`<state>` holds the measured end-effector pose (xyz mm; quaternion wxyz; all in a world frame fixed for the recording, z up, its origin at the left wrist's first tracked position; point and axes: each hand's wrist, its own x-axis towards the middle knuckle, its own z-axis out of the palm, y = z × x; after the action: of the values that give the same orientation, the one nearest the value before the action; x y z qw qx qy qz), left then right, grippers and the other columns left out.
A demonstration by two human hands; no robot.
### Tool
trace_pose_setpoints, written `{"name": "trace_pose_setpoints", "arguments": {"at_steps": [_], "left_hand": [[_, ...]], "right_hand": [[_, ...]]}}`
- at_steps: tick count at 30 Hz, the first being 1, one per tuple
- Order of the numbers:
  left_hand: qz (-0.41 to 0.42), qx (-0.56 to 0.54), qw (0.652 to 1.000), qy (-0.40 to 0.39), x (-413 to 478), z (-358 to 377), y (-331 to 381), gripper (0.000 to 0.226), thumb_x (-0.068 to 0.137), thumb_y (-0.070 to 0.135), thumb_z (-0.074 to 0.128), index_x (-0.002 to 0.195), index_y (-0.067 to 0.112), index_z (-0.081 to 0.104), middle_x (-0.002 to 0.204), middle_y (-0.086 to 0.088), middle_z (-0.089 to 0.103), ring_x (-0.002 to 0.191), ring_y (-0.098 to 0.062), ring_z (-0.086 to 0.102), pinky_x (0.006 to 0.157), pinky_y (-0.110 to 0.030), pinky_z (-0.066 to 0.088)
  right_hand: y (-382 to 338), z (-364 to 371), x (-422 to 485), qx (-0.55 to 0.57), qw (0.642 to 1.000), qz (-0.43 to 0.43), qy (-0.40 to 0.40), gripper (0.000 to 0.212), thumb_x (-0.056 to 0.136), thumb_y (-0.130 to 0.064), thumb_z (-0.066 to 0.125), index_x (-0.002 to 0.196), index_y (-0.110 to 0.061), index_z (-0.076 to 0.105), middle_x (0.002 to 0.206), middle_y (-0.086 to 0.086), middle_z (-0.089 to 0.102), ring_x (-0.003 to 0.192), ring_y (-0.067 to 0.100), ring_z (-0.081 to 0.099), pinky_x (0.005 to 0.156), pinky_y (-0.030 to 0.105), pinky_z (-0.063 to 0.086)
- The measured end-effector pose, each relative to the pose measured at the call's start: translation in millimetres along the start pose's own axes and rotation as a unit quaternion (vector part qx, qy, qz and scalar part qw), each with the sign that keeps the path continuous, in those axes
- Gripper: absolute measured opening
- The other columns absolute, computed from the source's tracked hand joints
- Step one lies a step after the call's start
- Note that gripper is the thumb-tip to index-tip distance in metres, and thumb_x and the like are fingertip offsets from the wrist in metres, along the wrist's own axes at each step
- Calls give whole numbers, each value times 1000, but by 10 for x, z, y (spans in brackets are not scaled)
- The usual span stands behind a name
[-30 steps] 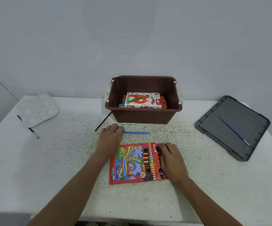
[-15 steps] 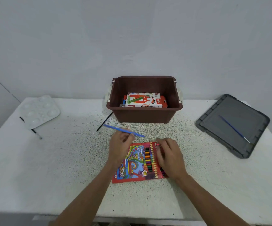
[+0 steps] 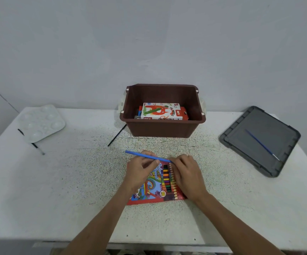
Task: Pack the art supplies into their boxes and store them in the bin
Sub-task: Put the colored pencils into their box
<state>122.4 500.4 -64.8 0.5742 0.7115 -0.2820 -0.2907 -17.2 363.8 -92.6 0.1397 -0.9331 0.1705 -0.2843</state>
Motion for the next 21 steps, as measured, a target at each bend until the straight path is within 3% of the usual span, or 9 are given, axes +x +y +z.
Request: {"name": "trace_pose_setpoints", "arguments": {"at_steps": [3,6,8,11,21], "left_hand": [[70,211,975,4,-1,-95,-151,25,93,40,65,112,24,67,114,11,67,107,-5,61,96,-31,50],[143,382,913,6,-29,-266,-397,48,94,55,53,130,24,58,142,8,50,133,-9,40,110,-31,23],[172,396,902,-12,-67,-363,-526,52,93,61,47,134,29,53,149,8,43,139,-5,32,113,-35,21],[183,389,903,-6,-86,-418,-606,57,91,64,46,137,30,50,153,8,37,142,-5,27,113,-35,21],[189,386,903,-7,-45,-437,-646,59,88,64,49,138,33,47,154,9,35,142,-2,23,113,-36,21]], "right_hand": [[164,-96,-36,-18,1000,9,-5,29,95,-29,48,110,-12,66,95,2,58,80,17,50,67,31,44],[433,-261,-87,-67,998,22,0,20,88,-18,66,105,-7,71,90,5,62,74,20,54,63,30,40],[612,-395,-112,-108,993,38,-12,26,78,-5,78,104,-5,73,85,8,64,69,22,54,60,30,40],[880,-623,-140,-156,987,43,-23,28,75,1,80,102,-2,74,80,11,64,64,25,52,59,30,35],[1265,-800,-145,-214,974,14,-71,32,75,2,80,105,-3,73,84,11,61,70,29,53,60,40,45]]}}
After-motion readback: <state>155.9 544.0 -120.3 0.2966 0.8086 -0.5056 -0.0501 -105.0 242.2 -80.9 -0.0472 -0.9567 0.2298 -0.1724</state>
